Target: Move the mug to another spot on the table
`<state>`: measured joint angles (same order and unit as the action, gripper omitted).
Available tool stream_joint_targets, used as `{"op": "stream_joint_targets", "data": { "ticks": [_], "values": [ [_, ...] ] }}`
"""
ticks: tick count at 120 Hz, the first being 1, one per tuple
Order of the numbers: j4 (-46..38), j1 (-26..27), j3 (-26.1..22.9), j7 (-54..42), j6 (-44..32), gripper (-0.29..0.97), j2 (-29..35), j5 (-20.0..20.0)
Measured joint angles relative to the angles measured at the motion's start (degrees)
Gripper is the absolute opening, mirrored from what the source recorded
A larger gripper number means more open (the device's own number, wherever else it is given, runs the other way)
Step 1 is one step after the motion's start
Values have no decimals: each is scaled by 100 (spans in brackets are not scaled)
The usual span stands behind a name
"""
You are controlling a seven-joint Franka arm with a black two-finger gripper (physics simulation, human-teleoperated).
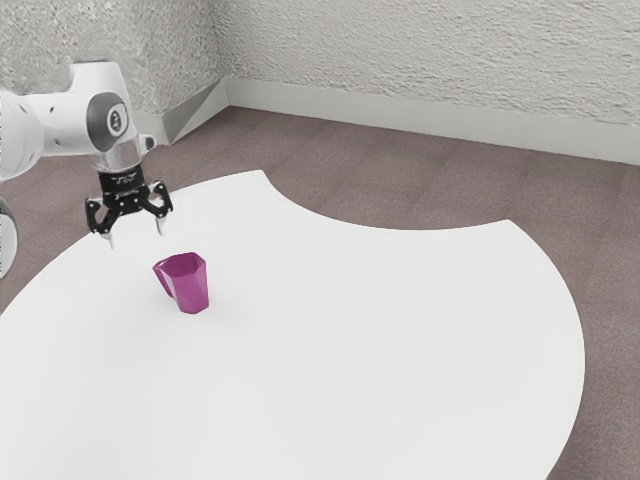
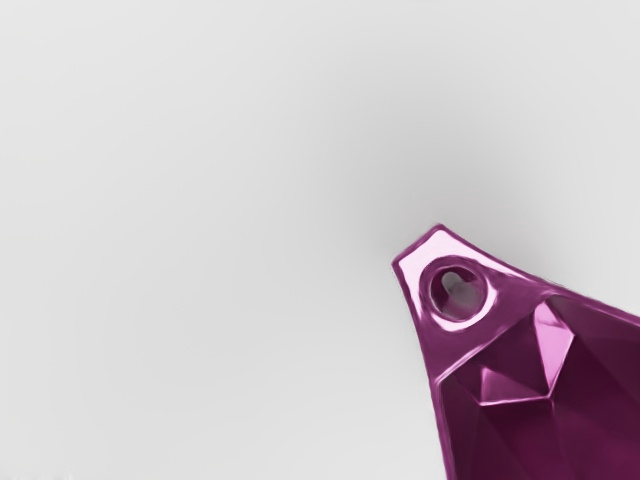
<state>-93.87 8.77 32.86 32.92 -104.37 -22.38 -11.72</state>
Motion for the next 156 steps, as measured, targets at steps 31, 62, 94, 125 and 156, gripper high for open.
{"op": "stream_joint_targets", "data": {
  "ticks": [31,62,94,125,156],
  "values": [
    [-126,-72,77,486,-118,68,-348,-427],
    [-91,-162,80,914,-284,68,-586,-1008],
    [332,-218,148,1261,-356,68,-1001,-1346],
    [353,-226,132,1504,-389,68,-1214,-1448],
    [292,-226,100,1667,-503,68,-1326,-1785]
  ]
}}
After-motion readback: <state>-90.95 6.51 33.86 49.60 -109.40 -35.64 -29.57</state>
